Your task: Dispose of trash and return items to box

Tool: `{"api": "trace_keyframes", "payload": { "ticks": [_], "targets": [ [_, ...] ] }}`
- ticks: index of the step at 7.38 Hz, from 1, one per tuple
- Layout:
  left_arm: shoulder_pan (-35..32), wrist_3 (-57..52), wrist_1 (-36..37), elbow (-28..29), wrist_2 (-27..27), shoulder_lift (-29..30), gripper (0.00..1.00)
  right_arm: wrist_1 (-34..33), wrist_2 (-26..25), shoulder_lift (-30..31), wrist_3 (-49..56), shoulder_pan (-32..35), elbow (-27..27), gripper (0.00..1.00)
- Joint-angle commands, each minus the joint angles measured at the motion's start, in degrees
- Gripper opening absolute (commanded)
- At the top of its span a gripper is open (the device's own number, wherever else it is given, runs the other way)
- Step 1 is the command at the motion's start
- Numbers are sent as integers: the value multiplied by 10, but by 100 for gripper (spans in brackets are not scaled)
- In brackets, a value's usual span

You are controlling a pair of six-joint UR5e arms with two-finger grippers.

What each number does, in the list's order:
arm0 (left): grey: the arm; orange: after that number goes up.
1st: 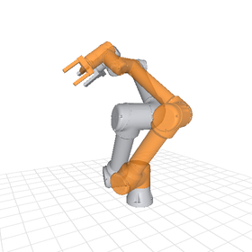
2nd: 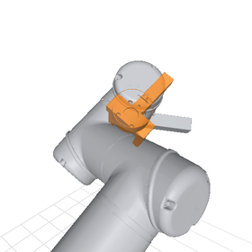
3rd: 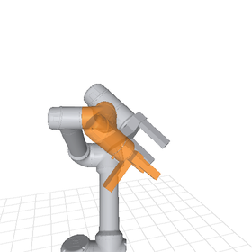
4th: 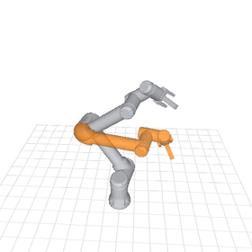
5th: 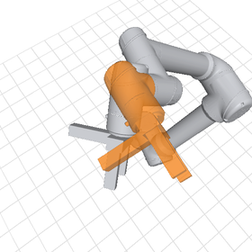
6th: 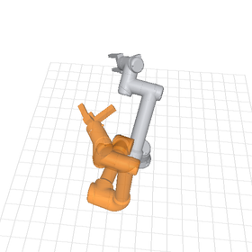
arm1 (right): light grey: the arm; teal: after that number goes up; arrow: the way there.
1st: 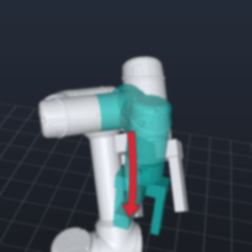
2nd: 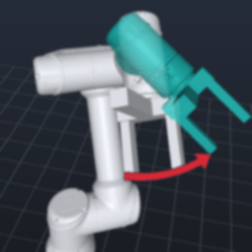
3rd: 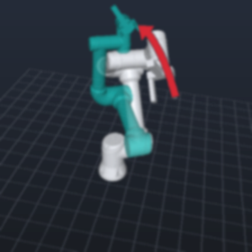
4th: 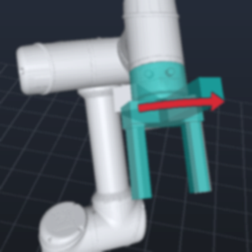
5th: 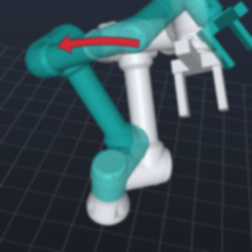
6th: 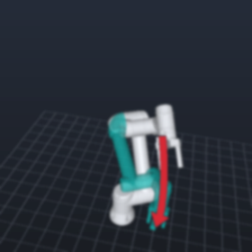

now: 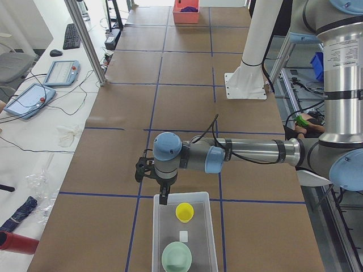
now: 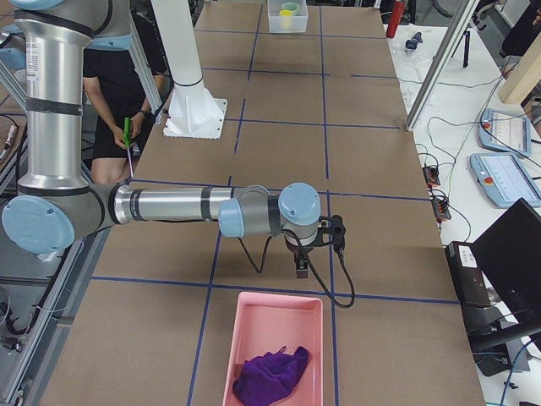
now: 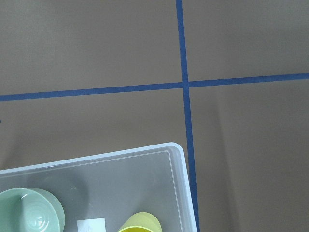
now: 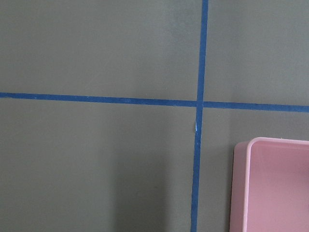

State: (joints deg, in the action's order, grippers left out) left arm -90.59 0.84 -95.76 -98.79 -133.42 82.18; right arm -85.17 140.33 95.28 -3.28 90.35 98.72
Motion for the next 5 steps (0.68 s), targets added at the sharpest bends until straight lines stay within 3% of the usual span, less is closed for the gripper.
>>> {"api": "trace_keyframes", "payload": {
  "ticks": [1,5],
  "targets": [
    [0,0,5,-2,0,6,100,-1,0,2,0,0,-2,100],
    [0,0,5,-2,0,6,100,-3,0,6,0,0,-2,100]
  ]
}}
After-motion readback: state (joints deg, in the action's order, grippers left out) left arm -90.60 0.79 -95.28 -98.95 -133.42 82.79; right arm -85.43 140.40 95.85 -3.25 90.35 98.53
